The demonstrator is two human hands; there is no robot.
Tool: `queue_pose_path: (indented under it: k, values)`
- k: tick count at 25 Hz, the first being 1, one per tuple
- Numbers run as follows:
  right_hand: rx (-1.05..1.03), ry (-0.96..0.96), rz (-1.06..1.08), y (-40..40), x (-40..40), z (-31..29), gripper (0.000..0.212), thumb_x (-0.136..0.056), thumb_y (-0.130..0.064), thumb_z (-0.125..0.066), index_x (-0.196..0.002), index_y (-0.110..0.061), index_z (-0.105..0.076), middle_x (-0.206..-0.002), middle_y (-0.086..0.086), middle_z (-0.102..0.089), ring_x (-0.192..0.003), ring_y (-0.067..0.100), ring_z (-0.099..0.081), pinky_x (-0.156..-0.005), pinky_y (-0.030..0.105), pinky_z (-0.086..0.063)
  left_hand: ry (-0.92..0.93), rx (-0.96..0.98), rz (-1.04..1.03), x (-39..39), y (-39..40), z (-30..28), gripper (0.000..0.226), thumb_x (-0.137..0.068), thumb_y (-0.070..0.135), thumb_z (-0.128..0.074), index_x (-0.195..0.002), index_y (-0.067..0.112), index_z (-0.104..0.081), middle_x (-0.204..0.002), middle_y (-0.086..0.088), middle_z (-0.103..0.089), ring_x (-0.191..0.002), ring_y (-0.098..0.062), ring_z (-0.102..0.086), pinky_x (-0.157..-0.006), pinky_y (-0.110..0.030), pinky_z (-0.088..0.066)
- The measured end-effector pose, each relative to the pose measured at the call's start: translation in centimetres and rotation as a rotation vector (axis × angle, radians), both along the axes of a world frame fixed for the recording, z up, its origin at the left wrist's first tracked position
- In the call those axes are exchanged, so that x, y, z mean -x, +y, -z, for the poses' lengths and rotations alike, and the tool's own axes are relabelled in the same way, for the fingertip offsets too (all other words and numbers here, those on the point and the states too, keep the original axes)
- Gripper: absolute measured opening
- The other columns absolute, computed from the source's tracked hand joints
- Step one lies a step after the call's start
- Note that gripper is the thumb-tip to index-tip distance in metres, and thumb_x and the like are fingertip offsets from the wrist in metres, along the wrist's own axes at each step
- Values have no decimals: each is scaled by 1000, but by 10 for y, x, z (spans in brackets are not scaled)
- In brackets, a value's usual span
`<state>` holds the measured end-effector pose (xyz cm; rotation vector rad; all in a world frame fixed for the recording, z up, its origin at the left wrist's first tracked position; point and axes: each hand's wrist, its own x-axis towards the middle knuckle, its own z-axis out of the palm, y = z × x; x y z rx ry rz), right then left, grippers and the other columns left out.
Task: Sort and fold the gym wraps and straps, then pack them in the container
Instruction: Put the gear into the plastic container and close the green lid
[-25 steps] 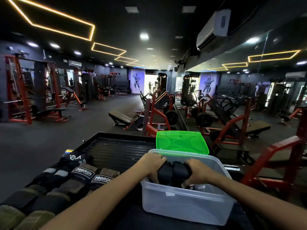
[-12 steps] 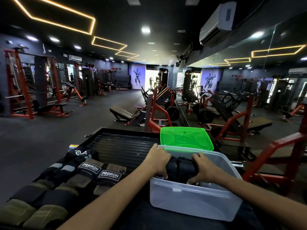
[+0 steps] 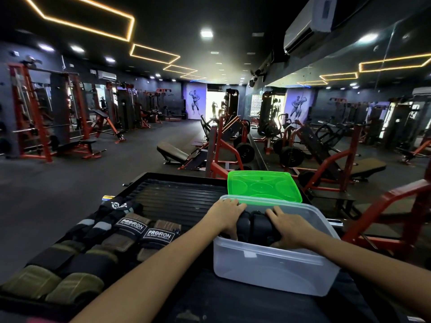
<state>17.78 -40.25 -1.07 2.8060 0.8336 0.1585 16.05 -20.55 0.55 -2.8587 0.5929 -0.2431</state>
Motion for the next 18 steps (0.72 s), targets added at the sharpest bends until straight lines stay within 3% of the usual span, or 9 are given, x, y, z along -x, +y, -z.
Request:
queue_pose_path:
  k: [4, 6, 8, 10, 12, 16, 18]
  values:
    - [25, -6, -34, -1, 2, -9, 96, -71, -67, -56, -143, -14, -22, -136, 9, -39, -122, 28, -44, -96, 38, -41, 7, 83, 5, 6, 0, -4, 79, -64, 46, -80, -122, 7, -44, -125, -14, -51, -118, -29, -47, -100, -37, -34]
    - [-15, 10, -82, -1, 5, -19, 111, -56, -87, -38, -142, -18, -27, -136, 6, -41, -123, 26, -42, -100, 36, -36, 67, 290, 17, 12, 3, -8, 85, -62, 45, -82, -128, 8, -43, -130, -10, -52, -120, -25, -49, -100, -33, -36]
    - [-180, 42, -102, 0, 10, -32, 120, -44, -94, -29, -138, -21, -35, -132, 4, -43, -120, 23, -43, -100, 35, -35, 139, 588, 13, 18, 5, -13, 92, -63, 36, -85, -137, 10, -36, -136, -6, -49, -124, -21, -47, -102, -30, -37]
    - [-331, 78, -108, 4, 16, -42, 105, -53, -87, -43, -133, -20, -41, -129, 5, -44, -119, 22, -43, -98, 35, -37, 157, 786, 15, 25, 7, -13, 84, -70, 25, -82, -138, 8, -35, -138, -9, -46, -127, -20, -44, -103, -27, -36]
    - [-403, 94, -144, 9, 23, -45, 79, -69, -66, -63, -130, -18, -45, -127, 5, -44, -118, 22, -44, -98, 34, -38, 135, 826, 24, 35, 14, -14, 66, -78, 19, -75, -134, 5, -40, -135, -11, -47, -125, -20, -44, -101, -22, -33]
    - [-555, 172, -228, 31, 44, -47, 52, -80, -42, -69, -121, -17, -51, -121, 3, -45, -114, 18, -47, -97, 34, -41, 26, 853, 66, 68, 41, -24, 38, -83, 17, -69, -118, 7, -57, -122, -7, -57, -115, -17, -52, -101, -29, -38]
    - [-631, 140, -305, 49, 59, -51, 43, -80, -37, -70, -114, -16, -55, -115, 2, -48, -109, 16, -49, -94, 32, -41, -12, 867, 58, 92, 59, -33, 33, -84, 17, -68, -114, 7, -60, -117, -3, -60, -110, -11, -53, -97, -19, -39]
